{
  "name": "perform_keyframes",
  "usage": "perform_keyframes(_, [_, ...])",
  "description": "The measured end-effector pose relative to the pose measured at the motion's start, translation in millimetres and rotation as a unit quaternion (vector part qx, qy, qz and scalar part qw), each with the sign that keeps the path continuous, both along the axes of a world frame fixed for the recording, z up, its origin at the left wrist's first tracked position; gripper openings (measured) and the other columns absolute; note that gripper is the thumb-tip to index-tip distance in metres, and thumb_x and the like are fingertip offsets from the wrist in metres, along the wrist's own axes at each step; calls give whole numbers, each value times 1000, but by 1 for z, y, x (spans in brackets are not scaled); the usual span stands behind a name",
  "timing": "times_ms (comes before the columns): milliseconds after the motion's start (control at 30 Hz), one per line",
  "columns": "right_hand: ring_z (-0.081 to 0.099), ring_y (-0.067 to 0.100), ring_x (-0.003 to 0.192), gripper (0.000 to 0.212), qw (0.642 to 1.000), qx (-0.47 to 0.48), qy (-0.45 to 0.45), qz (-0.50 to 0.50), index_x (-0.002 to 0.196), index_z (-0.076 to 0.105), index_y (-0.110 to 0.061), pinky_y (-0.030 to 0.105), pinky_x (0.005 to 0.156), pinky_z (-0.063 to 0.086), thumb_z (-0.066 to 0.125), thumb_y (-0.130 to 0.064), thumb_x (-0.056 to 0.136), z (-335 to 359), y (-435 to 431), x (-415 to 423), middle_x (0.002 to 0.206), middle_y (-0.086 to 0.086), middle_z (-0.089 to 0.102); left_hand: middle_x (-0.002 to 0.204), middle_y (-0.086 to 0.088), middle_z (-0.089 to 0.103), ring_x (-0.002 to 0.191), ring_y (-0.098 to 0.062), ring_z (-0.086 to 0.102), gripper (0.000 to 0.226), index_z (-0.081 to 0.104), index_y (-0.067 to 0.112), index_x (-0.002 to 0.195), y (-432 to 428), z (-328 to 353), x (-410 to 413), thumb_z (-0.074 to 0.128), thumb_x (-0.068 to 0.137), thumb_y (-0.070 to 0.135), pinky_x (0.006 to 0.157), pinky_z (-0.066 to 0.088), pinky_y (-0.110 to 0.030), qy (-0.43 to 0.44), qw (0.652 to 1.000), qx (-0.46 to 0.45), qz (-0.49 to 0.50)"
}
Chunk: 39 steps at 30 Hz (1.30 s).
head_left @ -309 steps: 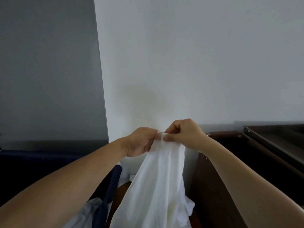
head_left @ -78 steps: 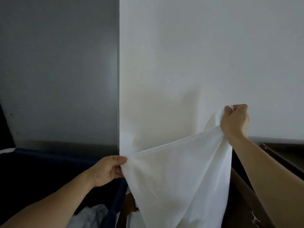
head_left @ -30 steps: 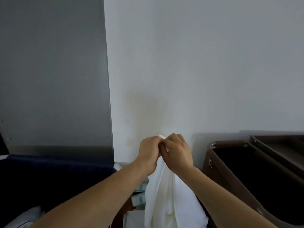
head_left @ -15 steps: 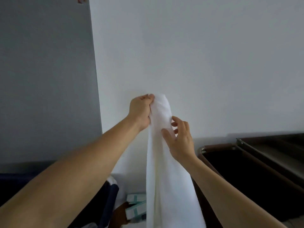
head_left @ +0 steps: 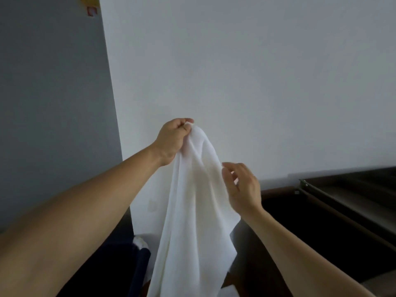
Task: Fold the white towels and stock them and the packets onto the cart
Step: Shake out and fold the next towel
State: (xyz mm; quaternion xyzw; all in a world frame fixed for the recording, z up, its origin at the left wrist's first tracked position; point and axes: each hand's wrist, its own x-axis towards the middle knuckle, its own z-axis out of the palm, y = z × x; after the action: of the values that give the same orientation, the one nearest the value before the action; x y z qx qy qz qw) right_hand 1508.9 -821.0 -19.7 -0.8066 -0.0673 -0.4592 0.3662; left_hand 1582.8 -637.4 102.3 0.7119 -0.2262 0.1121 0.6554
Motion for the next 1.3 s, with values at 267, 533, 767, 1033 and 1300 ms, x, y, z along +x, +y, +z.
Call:
perform_keyframes(267, [59,12,68,28,900,174,254,310,108,74,-16,22,56,40,55,-18,87,15,2,4,92,-2,72,102,-1,69,94,-15,64,25,68,5,115,28,-15,-10,48,101,8,83,52,-26,82,985,-88,-122])
perform_keyframes(533, [43,15,48,29,747,87,544,371,102,65,1,24,47,39,53,-23,91,1,21,-1,75,8,59,88,1,67,83,-15,62,25,70,9,114,48,-22,-9,50,99,10,74,52,-25,96,983,-127,-94])
perform_keyframes(767, [54,13,53,43,719,1,585,376,133,52,-16,27,55,51,39,-2,95,-29,60,-9,101,11,64,86,5,67,82,-15,61,28,67,8,120,49,-22,-8,52,97,11,77,52,-28,109,969,-208,-80])
perform_keyframes(1033, [56,12,59,40,685,-104,631,351,128,54,-16,27,56,51,50,-4,90,-42,79,-7,88,6,62,82,2,62,73,-14,59,24,72,13,111,52,-20,-11,55,94,13,74,52,-28,101,969,-202,-104])
perform_keyframes(1300, [55,18,60,31,794,-159,522,269,101,64,-14,25,51,47,81,-9,76,-8,32,5,86,13,64,82,1,65,80,-16,60,22,68,10,110,98,-48,15,51,96,11,80,50,-30,121,968,-219,-33])
